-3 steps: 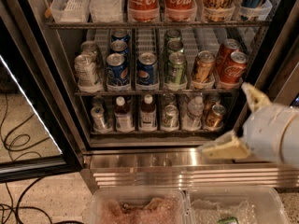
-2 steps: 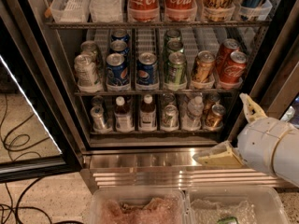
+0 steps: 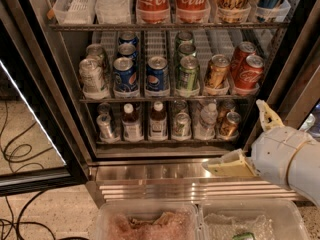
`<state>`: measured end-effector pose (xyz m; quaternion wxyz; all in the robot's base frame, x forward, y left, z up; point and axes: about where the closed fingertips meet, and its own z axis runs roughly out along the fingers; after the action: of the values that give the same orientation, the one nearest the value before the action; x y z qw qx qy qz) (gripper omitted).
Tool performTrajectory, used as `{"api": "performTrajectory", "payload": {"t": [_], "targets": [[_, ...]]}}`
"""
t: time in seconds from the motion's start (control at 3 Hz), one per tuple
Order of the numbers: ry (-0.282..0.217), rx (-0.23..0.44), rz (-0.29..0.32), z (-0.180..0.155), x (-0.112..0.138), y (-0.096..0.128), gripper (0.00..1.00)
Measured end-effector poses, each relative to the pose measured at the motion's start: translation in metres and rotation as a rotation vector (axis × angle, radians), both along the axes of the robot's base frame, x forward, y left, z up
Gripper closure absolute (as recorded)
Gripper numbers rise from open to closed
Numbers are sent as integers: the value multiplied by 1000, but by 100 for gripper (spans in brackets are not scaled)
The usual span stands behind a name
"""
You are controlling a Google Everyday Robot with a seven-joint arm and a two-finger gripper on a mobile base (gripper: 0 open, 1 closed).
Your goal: Pick pepsi can from middle shelf of fridge
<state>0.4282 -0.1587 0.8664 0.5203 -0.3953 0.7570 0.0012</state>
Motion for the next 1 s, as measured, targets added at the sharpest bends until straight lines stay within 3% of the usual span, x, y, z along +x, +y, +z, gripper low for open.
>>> {"api": "performTrajectory", "payload": {"t": [0.33,0.67,1.0], "targets": [[-29,96,-119,-30,5,-15,0],[-55,279,-321,-49,17,-58,0],[-38,382,-420,-62,14,-76,0]]}}
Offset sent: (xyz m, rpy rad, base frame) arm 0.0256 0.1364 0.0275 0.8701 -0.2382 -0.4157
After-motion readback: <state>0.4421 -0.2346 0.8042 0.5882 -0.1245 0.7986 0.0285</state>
